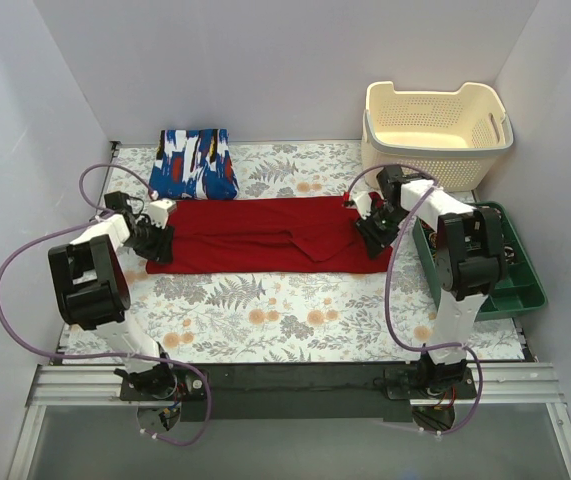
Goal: Fold and stack the mixed laundry pile
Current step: Fold the T-shirt at the center of the board.
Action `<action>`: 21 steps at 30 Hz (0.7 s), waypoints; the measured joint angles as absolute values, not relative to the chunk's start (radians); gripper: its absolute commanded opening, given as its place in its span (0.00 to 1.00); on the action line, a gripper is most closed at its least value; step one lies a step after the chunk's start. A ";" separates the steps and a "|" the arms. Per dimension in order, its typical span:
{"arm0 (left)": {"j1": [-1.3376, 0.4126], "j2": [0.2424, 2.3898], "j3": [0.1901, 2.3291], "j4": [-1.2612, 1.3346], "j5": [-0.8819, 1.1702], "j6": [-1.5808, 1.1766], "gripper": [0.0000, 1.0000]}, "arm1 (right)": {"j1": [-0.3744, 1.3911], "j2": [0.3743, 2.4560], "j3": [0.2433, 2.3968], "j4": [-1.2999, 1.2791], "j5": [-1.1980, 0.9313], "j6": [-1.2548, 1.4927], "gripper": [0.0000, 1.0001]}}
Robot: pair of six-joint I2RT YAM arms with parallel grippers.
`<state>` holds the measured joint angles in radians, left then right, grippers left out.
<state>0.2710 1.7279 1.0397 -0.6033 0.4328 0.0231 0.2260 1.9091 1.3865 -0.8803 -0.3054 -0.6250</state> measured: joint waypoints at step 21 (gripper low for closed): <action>0.392 1.459 0.825 -0.733 0.439 0.297 0.55 | 0.314 1.637 1.044 -0.893 -0.286 -0.604 0.32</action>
